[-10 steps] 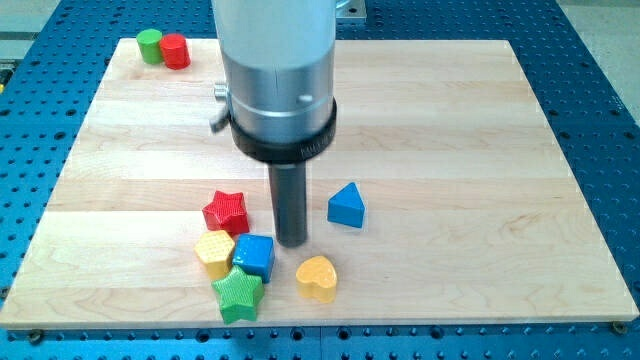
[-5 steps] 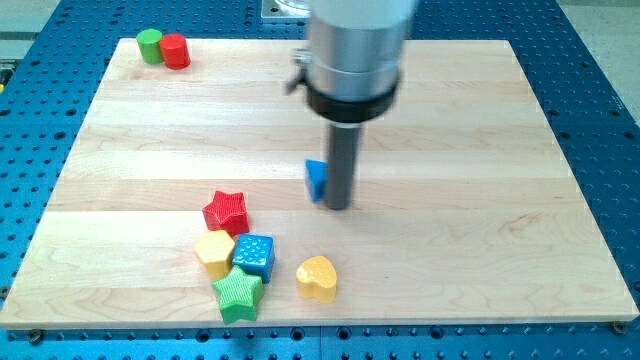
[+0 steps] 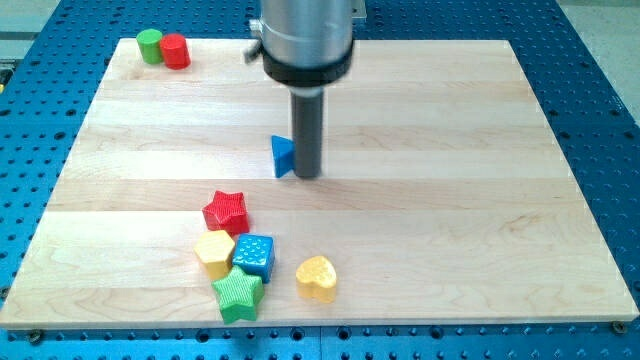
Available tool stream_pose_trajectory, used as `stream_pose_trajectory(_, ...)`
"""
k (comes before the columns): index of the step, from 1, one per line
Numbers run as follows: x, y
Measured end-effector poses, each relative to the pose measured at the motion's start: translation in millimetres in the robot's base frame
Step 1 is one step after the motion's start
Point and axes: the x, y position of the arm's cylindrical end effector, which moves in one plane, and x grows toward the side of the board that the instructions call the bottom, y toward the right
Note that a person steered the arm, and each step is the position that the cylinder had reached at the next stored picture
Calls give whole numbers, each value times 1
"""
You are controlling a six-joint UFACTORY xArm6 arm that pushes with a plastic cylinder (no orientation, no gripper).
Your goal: Move the triangle right to the red circle
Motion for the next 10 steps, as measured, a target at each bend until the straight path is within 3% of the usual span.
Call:
stream_pose_trajectory(1,-71,-74)
stream_pose_trajectory(3,-20,-25)
stream_pose_trajectory(4,9,-85)
stream_pose_trajectory(5,-28,-90)
stream_pose_trajectory(6,-26,-61)
stream_pose_trajectory(7,-73,-60)
stream_pose_trajectory(9,-111,-35)
stream_pose_trajectory(10,-160,-95)
